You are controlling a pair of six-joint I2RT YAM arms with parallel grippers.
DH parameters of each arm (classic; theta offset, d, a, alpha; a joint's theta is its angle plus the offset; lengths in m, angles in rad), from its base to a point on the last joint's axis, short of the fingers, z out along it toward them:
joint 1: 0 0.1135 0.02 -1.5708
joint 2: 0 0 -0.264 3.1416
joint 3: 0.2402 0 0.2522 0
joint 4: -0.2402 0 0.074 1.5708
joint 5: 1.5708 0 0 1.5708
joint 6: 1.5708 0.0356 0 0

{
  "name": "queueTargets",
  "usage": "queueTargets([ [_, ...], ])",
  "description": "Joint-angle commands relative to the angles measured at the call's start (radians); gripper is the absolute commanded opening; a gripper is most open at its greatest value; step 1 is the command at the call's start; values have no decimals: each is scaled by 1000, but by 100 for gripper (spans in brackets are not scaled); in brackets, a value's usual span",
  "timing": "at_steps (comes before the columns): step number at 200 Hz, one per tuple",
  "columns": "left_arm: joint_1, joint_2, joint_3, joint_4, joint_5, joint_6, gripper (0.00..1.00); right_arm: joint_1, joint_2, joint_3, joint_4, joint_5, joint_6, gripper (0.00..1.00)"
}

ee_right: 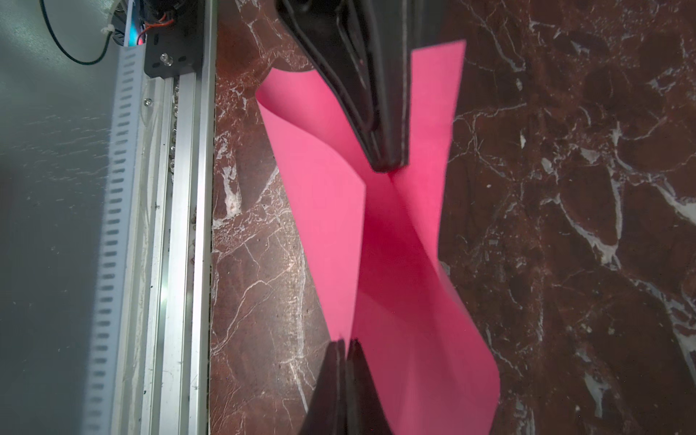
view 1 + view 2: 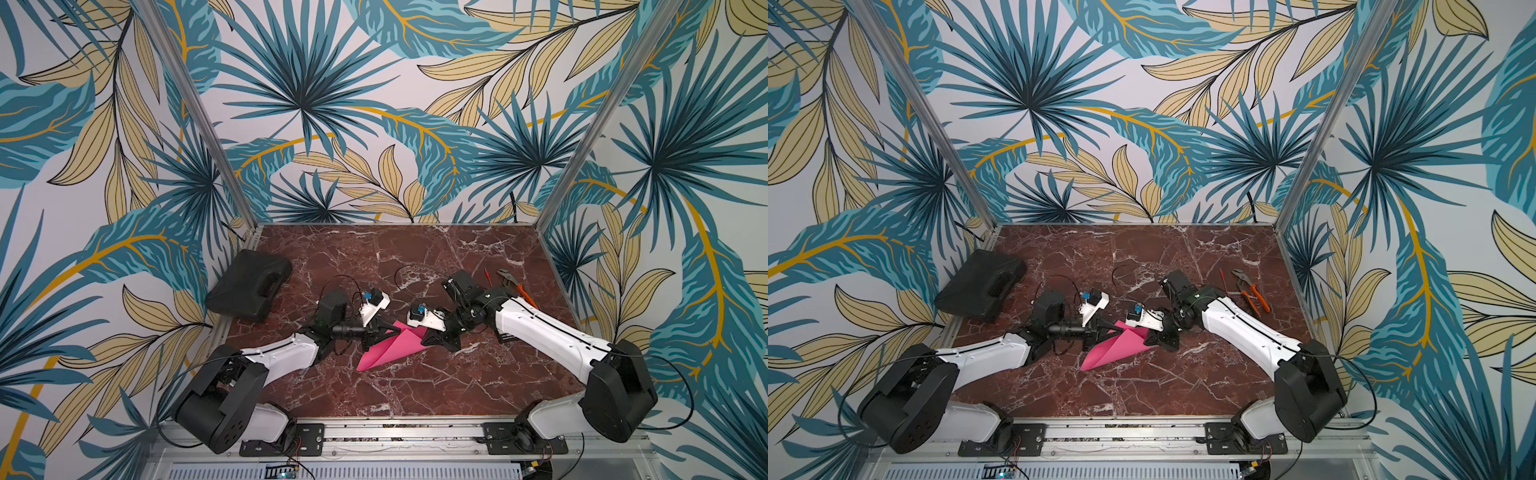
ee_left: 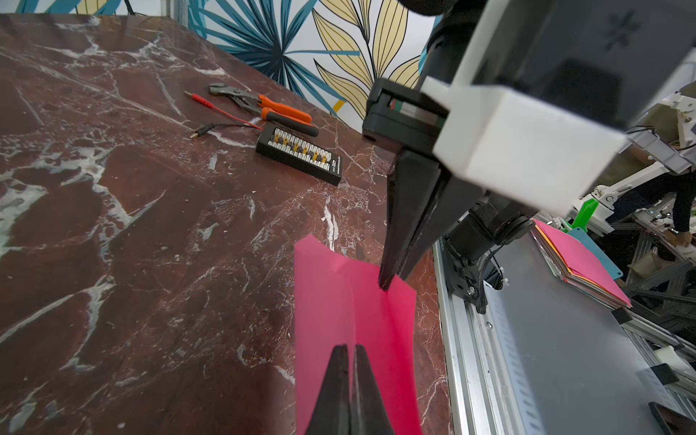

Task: Fold the square paper diagonally
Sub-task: Fold the paper at the center of the board.

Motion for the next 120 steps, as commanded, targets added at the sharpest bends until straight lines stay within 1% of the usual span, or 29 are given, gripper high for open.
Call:
queueTargets([
  [1,4,59,-21,174,21,-63,0,-5,40,8,-61,26,-2,0],
  [41,4,184,-52,407,17,-147,0,-18,84,23,-94,66,-10,0],
  [81,4,306,-52,570,21,-236,0,-24,131,43,-97,98,1,0],
  [98,3,338,-53,624,23,-269,1,-26,154,55,-97,112,6,0],
  [120,3,355,-51,638,21,-281,4,-28,178,73,-98,118,9,0],
])
